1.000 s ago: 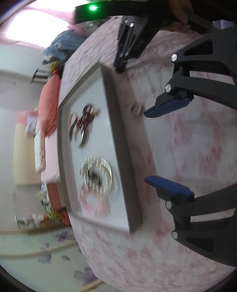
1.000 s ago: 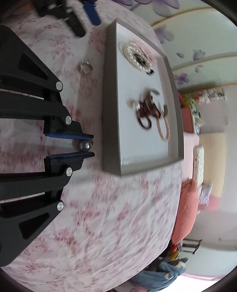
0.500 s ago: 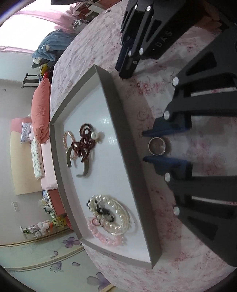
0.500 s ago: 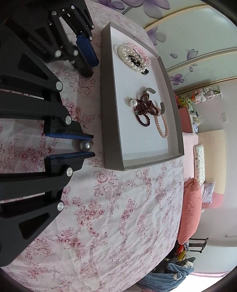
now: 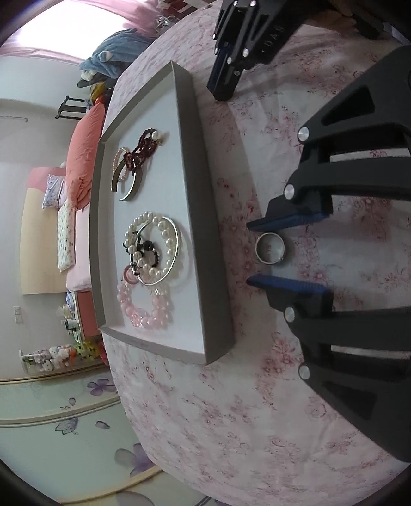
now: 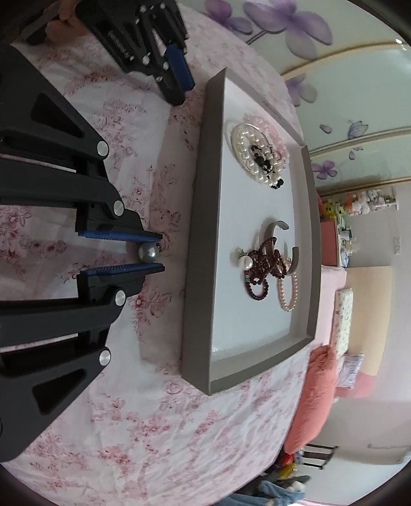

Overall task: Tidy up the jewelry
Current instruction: 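Lift the silver ring with the left gripper while the right gripper holds the pearl earring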

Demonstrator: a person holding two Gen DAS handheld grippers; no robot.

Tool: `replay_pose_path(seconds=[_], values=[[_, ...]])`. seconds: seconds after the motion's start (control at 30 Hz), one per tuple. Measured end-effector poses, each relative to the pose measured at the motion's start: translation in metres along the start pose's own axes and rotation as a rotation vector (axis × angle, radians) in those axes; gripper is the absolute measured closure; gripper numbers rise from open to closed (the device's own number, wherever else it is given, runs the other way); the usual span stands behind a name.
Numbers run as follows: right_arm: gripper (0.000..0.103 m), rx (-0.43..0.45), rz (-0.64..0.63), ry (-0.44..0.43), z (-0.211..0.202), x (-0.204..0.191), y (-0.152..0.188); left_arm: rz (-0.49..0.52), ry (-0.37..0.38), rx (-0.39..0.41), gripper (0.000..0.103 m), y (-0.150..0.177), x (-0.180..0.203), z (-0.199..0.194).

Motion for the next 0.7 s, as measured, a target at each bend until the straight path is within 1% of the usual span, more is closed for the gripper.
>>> replay_pose_path(seconds=[0.1, 0.2, 0.57, 0.7], values=[[0.088, -0.002, 0.012, -0.009, 0.0002, -0.0018, 0.0004, 0.015, -0.002, -0.005, 0.066, -0.0008, 0.0017, 0.0003], [0.088, 0.0, 0.002, 0.003, -0.0004, -0.0038, 0.0015, 0.008, -0.001, -0.005, 0.063, -0.0003, 0.0028, 0.0009], [0.088, -0.001, 0.004, 0.0, 0.0, -0.0008, 0.0003, 0.005, -0.003, -0.006, 0.06, 0.0003, 0.0033, 0.0019], [0.088, -0.001, 0.005, -0.001, 0.0001, -0.0009, 0.0003, 0.006, -0.002, -0.007, 0.056, 0.0004, 0.0032, 0.002]])
Point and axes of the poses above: each gripper's, at about its wrist camera, not at the fingertips, and z roughly the way its jaws point, x to its right, y to its underside, the point moved 4 cm from there along z, roughly the way its jaws point, and after that the axes turned 11 degrees about y, right-handed, at the moved point
